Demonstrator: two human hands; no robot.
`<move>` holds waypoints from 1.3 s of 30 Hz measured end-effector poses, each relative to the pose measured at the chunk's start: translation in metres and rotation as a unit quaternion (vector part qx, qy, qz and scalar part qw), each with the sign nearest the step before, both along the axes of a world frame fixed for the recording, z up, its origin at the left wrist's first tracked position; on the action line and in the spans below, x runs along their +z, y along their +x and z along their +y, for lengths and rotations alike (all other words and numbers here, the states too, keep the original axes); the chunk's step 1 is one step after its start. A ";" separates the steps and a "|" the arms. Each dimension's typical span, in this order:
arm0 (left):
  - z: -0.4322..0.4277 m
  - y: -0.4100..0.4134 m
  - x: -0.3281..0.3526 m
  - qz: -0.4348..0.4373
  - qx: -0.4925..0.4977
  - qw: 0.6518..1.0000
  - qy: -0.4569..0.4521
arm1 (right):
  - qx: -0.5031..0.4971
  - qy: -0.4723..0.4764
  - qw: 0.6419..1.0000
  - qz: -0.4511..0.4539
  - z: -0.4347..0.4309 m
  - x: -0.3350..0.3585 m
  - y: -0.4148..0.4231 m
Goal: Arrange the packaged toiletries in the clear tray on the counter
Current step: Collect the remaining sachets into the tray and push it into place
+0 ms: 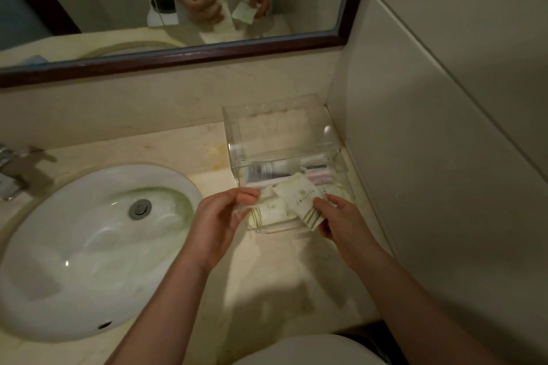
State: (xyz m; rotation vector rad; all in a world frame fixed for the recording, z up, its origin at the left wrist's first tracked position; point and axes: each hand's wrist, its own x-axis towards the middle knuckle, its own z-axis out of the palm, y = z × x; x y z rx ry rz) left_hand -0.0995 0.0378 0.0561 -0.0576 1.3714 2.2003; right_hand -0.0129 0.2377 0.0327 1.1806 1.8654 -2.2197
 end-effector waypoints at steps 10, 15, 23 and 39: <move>-0.007 -0.007 -0.006 0.277 -0.020 0.875 -0.397 | 0.062 -0.024 0.998 0.023 -0.006 0.011 0.006; -0.013 -0.004 0.005 0.306 -0.001 0.845 -0.438 | 0.080 -0.025 0.996 0.021 -0.009 0.014 0.006; -0.004 0.001 0.004 0.356 -0.085 0.852 -0.374 | 0.046 -0.170 0.981 0.078 -0.029 0.019 -0.016; 0.011 -0.004 -0.015 0.126 -0.015 0.945 -0.301 | -0.105 0.006 0.994 0.018 -0.017 0.001 0.002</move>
